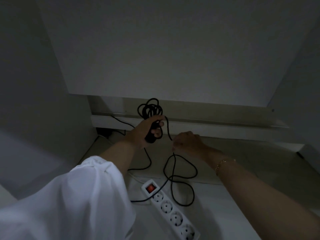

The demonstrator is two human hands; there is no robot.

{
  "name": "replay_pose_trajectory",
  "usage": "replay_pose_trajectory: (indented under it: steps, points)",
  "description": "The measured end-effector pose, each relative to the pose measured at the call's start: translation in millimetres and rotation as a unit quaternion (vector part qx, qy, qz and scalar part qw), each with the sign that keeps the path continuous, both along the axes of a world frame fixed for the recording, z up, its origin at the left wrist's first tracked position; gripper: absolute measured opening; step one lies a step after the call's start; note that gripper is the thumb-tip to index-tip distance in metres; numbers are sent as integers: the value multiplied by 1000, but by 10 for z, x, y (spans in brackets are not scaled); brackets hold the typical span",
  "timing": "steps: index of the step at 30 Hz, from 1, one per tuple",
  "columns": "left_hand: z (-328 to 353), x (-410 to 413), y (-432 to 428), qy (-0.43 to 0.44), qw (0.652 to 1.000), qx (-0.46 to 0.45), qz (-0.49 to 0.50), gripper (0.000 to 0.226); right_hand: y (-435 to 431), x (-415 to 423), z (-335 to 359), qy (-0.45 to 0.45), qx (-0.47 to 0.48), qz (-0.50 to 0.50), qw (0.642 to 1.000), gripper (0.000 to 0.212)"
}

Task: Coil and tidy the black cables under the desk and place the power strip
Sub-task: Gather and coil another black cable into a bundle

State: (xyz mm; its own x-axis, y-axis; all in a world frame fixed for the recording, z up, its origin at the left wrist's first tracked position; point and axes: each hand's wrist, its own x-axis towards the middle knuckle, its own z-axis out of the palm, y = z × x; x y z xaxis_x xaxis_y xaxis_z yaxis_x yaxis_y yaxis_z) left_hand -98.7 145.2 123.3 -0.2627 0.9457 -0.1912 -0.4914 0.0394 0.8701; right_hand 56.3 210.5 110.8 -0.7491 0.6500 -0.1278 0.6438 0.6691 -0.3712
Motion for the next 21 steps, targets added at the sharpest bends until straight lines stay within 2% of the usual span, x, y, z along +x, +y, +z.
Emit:
replay_pose_trajectory:
  steps: [3,6,10,13,15,17,21]
  points:
    - [-22,-25,-16,18,1000,-14,-13,11,-80,-39,50,67,-155,-13,986,29]
    - [-59,-9,-22,47,997,-32,-43,7,-92,-134,134,212,-310,-72,924,30]
    - [-23,68,-7,66,995,-31,-74,9,-143,-187,187,328,-349,-180,859,28]
    - [12,150,-8,88,993,-18,-70,13,-144,-190,205,442,-390,-228,775,18]
    - [14,167,8,79,996,-13,-33,11,-140,-163,217,463,-387,-238,761,10]
    - [-12,140,34,87,996,-26,1,10,-124,-141,213,463,-373,-245,766,17]
    - [-115,80,26,108,991,-79,32,16,-102,-132,223,490,-416,-227,732,28]
